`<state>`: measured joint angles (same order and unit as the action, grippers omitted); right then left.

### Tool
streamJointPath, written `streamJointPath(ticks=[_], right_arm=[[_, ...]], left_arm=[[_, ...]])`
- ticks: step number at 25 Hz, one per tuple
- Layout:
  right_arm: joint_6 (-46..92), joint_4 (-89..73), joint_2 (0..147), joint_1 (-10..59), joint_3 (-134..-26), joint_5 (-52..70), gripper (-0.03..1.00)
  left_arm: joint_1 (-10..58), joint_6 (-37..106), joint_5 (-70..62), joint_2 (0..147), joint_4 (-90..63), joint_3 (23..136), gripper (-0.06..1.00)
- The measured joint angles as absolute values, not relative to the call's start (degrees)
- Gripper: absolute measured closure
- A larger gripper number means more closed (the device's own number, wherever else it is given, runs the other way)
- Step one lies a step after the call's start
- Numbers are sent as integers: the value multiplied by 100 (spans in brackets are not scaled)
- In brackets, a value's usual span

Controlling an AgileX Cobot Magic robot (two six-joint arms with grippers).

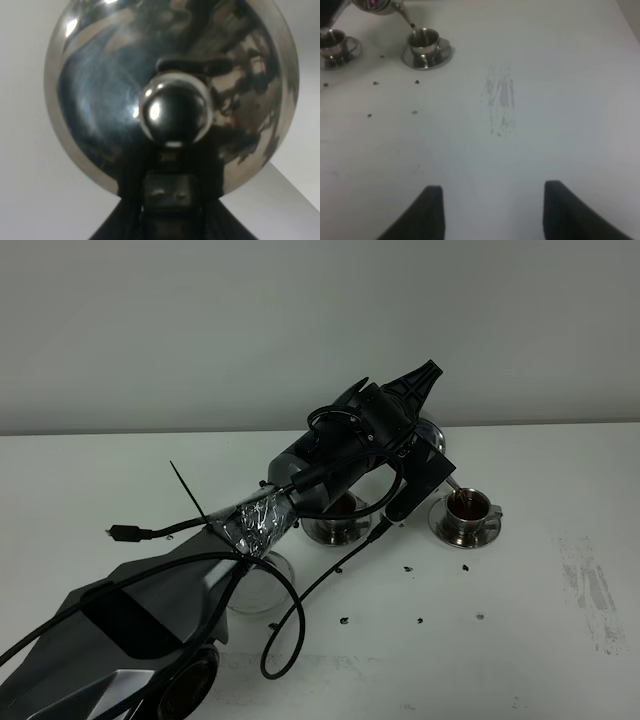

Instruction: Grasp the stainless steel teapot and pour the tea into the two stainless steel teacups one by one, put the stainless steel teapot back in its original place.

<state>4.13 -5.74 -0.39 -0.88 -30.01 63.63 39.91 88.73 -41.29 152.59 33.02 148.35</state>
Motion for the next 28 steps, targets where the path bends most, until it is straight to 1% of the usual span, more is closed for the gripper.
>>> streamJointPath(ticks=[20, 28], right_arm=[[413, -574, -39, -88, -3001, 6363, 54], [413, -574, -39, -88, -3001, 6363, 54]], left_arm=[[4003, 8876, -4040, 15259, 3355, 14835, 72], [4003, 8653, -4300, 15259, 2911, 14835, 72]])
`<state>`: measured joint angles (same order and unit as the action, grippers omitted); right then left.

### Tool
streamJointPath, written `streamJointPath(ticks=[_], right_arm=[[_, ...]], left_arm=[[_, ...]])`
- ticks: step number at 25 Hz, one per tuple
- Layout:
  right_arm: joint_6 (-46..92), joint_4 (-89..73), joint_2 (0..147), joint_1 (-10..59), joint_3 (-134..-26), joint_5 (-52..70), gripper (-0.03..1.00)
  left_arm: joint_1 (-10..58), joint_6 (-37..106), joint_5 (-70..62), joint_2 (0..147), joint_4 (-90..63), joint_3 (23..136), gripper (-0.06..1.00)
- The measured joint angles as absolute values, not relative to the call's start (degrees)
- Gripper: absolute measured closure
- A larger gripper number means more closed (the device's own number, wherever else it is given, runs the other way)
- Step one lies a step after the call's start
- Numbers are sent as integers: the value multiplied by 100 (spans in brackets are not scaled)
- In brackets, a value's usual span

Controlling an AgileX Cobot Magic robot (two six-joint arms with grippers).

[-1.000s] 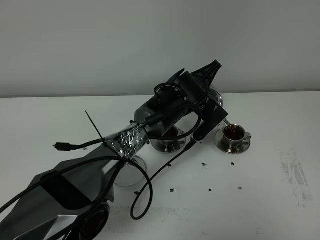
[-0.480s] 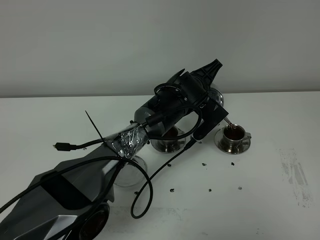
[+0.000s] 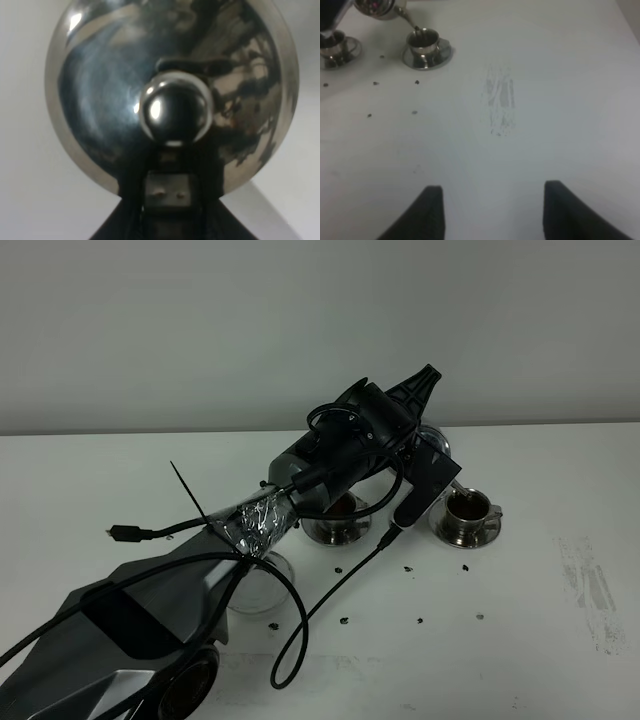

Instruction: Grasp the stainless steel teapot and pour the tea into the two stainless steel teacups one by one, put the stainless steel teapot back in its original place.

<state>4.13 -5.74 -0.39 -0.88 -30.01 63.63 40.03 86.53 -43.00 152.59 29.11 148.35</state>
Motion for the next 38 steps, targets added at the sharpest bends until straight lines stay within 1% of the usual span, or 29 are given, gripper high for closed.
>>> streamJointPath(ticks=[8, 15, 23, 25, 33, 38], right_arm=[[413, -574, -39, -88, -3001, 6363, 54], [413, -574, -39, -88, -3001, 6363, 54], [413, -574, -39, -88, -3001, 6363, 54], [413, -574, -39, -88, -3001, 6363, 54], [413, -574, -39, -88, -3001, 6363, 54], [413, -574, -39, -88, -3001, 6363, 54]], left_arm=[[3857, 7887, -4407, 15223, 2726, 14835, 72], [3673, 7674, -4857, 14902, 1884, 14835, 72], [3669, 6183, -5418, 14094, 868, 14767, 72], [3715, 5985, -5462, 13780, 696, 14437, 72], [3884, 5355, -5180, 12680, 35, 12055, 72], [3903, 4823, -4807, 12523, -606, 11218, 72]])
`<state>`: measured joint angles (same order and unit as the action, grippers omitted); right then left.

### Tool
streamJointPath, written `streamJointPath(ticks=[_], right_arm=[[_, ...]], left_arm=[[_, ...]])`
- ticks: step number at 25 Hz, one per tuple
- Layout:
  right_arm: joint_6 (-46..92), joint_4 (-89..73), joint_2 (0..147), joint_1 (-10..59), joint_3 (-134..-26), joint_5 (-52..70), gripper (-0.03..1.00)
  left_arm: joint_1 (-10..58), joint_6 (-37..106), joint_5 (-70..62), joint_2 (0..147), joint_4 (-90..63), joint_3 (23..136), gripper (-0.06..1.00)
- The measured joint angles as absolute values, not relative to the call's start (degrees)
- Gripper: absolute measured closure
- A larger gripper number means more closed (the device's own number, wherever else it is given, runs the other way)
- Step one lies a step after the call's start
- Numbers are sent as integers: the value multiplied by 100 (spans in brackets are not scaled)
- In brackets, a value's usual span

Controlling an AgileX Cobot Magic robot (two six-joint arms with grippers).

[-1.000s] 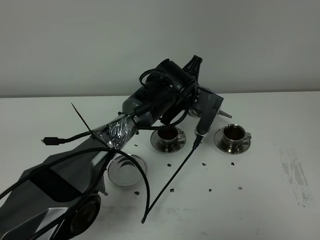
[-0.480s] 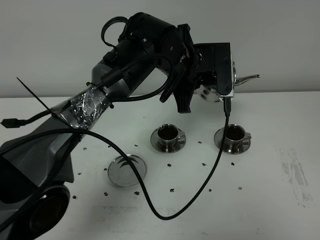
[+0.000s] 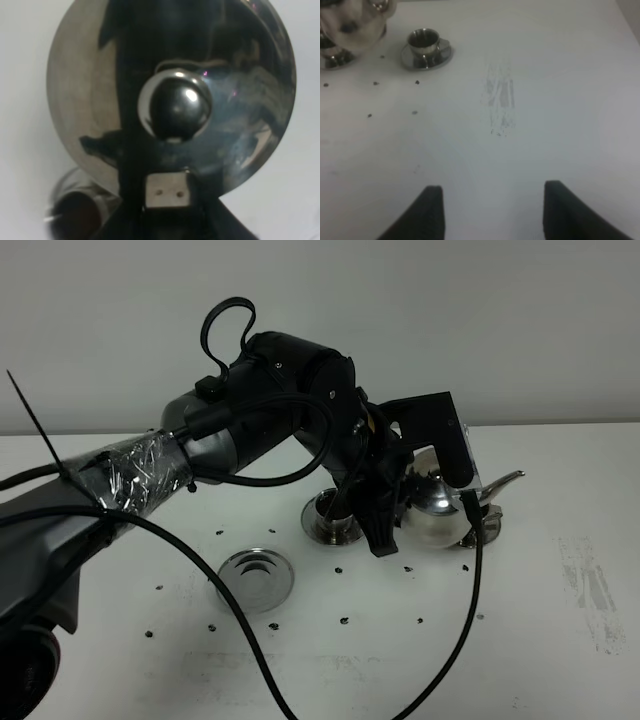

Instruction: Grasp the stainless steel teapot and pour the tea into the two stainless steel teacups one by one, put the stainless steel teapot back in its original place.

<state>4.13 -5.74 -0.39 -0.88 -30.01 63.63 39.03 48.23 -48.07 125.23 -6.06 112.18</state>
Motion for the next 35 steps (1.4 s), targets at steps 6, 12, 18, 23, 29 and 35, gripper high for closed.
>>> streamJointPath(ticks=[6, 12, 18, 23, 29, 35], right_arm=[[413, -574, -39, -88, -3001, 6363, 54], [413, -574, -39, -88, -3001, 6363, 54], [413, -574, -39, -88, -3001, 6363, 54], [413, -574, -39, -88, -3001, 6363, 54], [413, -574, -39, -88, -3001, 6363, 54], [413, -574, -39, -88, -3001, 6363, 54]], left_arm=[[3925, 4571, -4415, 12580, -986, 10768, 72], [3936, 4410, -3999, 12852, -1344, 10537, 72], [4001, 4399, -3847, 13115, -1437, 10440, 72], [4018, 4399, -3853, 13094, -1431, 10440, 72], [4018, 4404, -3768, 12569, -1431, 10142, 72], [3731, 4421, -3127, 11279, -1214, 8491, 72]])
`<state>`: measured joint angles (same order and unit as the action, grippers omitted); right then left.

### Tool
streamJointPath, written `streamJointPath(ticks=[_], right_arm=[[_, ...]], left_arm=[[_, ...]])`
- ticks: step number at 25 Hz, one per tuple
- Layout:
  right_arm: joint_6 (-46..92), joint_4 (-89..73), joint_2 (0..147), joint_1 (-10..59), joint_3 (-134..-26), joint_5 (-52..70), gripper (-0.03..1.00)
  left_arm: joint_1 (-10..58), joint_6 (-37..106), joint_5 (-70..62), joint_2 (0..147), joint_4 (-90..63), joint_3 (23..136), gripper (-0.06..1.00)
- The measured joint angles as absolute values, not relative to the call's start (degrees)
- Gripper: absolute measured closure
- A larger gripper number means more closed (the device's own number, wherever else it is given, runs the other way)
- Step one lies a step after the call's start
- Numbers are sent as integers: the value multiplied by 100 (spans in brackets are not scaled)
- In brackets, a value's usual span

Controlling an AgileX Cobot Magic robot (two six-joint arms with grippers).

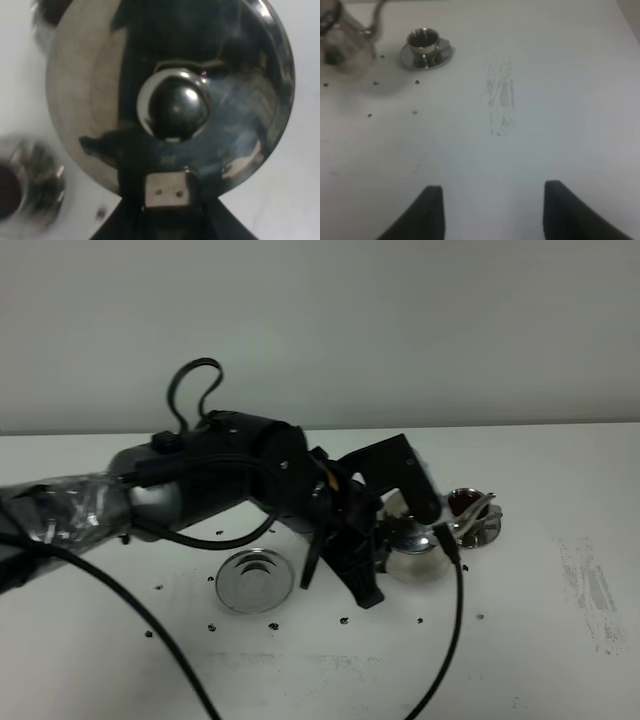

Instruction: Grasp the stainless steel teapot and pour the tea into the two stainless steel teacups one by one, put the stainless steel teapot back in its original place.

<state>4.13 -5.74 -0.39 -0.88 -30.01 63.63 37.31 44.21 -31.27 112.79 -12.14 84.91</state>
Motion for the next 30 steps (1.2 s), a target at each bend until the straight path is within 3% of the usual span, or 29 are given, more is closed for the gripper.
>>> streamJointPath(ticks=[6, 12, 30], right_arm=[[413, -574, -39, -88, -3001, 6363, 54], [413, -574, -39, -88, -3001, 6363, 54], [413, -574, -39, -88, -3001, 6363, 54]], left_arm=[[2991, 4016, -2964, 10059, -1123, 7212, 72], [2173, 3145, -3006, 9809, -1024, 6885, 72], [2087, 2490, -3167, 10798, -1051, 6885, 72]])
